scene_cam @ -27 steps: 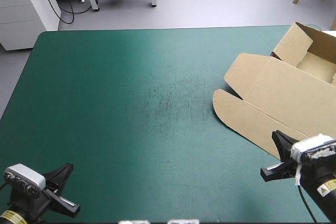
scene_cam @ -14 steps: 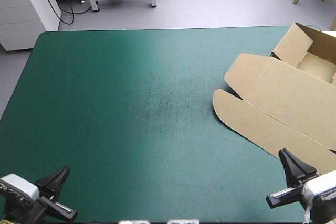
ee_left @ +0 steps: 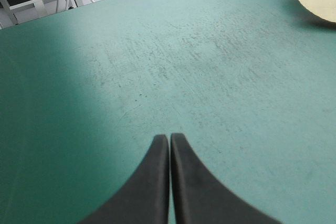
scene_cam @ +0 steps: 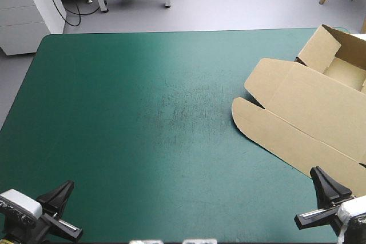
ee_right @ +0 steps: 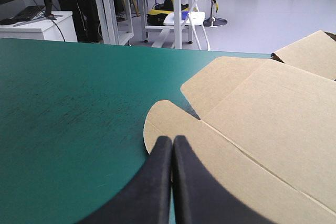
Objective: Fold the box
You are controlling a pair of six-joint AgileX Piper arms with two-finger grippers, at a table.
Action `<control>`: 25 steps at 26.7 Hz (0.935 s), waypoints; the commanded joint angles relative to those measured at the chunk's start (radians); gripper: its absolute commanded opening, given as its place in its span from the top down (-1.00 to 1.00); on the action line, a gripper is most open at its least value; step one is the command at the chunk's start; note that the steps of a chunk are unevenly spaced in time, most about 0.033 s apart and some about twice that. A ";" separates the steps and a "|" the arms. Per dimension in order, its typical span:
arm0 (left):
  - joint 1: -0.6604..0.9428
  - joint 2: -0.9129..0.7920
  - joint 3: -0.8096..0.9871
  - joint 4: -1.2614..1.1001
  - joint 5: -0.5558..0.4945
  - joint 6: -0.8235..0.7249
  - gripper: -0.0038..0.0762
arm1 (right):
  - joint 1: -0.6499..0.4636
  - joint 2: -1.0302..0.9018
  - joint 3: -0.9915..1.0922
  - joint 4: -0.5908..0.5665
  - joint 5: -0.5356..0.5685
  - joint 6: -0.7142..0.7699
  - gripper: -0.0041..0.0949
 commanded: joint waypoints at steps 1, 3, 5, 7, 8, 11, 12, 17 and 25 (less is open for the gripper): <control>-0.005 -0.015 -0.019 0.003 -0.070 -0.002 0.93 | 0.004 -0.019 -0.002 0.000 -0.118 0.000 0.96; -0.005 -0.015 -0.019 0.003 -0.070 -0.002 0.93 | 0.004 -0.019 0.026 0.000 -0.161 0.000 0.96; -0.005 -0.015 -0.019 0.003 -0.070 -0.002 0.93 | 0.004 -0.019 0.059 0.000 -0.194 0.000 0.96; -0.005 -0.015 -0.019 0.003 -0.070 -0.002 0.93 | 0.004 -0.019 0.088 0.000 -0.216 0.000 0.96; -0.005 -0.015 -0.019 0.003 -0.070 -0.002 0.93 | 0.004 -0.019 0.104 0.000 -0.222 0.000 0.96; -0.005 -0.015 -0.019 0.003 -0.070 -0.002 0.93 | 0.004 -0.019 0.149 0.000 -0.227 0.000 0.96; -0.005 -0.015 -0.019 0.003 -0.070 -0.002 0.93 | 0.004 -0.019 0.167 0.000 -0.227 0.000 0.96; -0.005 -0.015 -0.019 0.003 -0.070 -0.002 0.93 | 0.004 -0.019 0.255 0.006 -0.346 0.000 0.96; -0.005 -0.015 -0.019 0.003 -0.072 -0.002 0.93 | 0.004 -0.019 0.385 0.006 -0.392 0.000 0.96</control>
